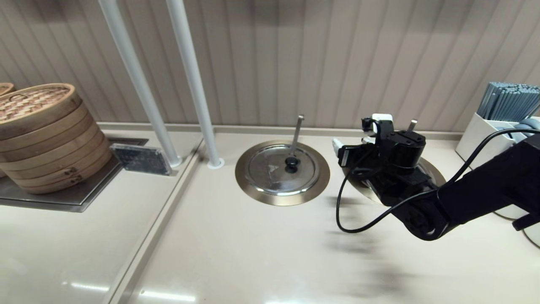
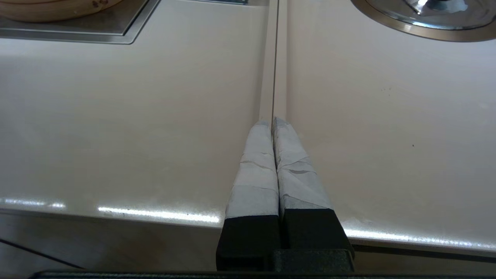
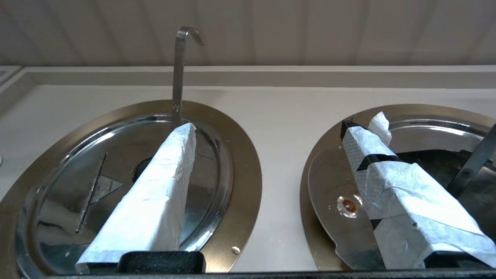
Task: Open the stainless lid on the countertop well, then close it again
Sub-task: Open the lid, then stir with a spoon
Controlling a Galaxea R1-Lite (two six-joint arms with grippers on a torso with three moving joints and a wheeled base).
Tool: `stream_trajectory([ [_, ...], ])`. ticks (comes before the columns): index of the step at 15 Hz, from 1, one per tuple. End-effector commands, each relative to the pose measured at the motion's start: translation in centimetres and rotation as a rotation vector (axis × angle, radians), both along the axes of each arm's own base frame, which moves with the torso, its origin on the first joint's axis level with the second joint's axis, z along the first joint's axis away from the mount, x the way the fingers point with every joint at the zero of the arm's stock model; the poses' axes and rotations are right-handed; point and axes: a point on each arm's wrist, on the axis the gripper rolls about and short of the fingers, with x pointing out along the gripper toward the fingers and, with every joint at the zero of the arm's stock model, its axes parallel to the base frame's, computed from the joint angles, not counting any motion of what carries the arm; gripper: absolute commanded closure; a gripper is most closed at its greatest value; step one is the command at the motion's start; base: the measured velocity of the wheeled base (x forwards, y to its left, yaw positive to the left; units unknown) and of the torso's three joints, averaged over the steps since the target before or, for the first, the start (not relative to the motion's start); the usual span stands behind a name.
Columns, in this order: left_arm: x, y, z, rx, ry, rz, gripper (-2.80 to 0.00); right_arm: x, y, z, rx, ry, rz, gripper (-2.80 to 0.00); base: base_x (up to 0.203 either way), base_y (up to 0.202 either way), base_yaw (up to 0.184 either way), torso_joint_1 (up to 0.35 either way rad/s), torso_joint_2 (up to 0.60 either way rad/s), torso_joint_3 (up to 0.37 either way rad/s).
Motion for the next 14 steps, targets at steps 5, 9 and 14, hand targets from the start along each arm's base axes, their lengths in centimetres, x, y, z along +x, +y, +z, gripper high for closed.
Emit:
stream_trajectory([
  [5, 0.0, 0.0, 0.0, 0.0, 0.001, 0.0, 0.0, 4.5, -8.2, 1.6, -0.021, 0.066, -0.228, -2.8, 0.0, 0.0, 0.0, 0.0, 0.0, 0.0],
  [9, 0.0, 0.0, 0.0, 0.0, 0.001, 0.0, 0.0, 6.5, -13.0, 1.3, -0.041, 0.215, -0.348, -2.8, 0.0, 0.0, 0.0, 0.0, 0.0, 0.0],
  [14, 0.0, 0.0, 0.0, 0.0, 0.001, 0.0, 0.0, 8.2, -17.9, 1.3, -0.005, 0.336, -0.457, -2.8, 0.0, 0.0, 0.0, 0.0, 0.0, 0.0],
])
